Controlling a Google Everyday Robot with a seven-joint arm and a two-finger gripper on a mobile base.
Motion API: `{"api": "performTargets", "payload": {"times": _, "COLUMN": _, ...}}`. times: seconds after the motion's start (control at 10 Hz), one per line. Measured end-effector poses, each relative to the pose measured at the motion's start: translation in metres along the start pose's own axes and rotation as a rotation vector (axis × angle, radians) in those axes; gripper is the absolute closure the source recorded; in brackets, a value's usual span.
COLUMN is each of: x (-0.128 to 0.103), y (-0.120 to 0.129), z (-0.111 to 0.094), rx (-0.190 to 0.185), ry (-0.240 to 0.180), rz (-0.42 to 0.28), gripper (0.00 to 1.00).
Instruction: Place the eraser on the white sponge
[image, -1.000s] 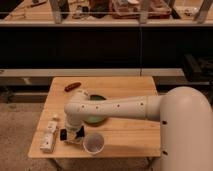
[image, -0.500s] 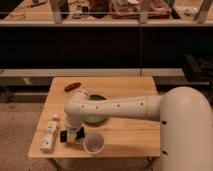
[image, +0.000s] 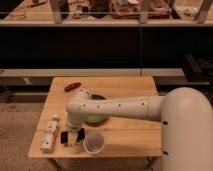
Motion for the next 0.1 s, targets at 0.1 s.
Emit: {"api": "performTargets", "payload": {"times": 0.1, "x": -0.0009, "y": 0.0006, "z": -0.0005, "rx": 0.001, "ry": 0.003, "rz": -0.001, "gripper": 0.20}}
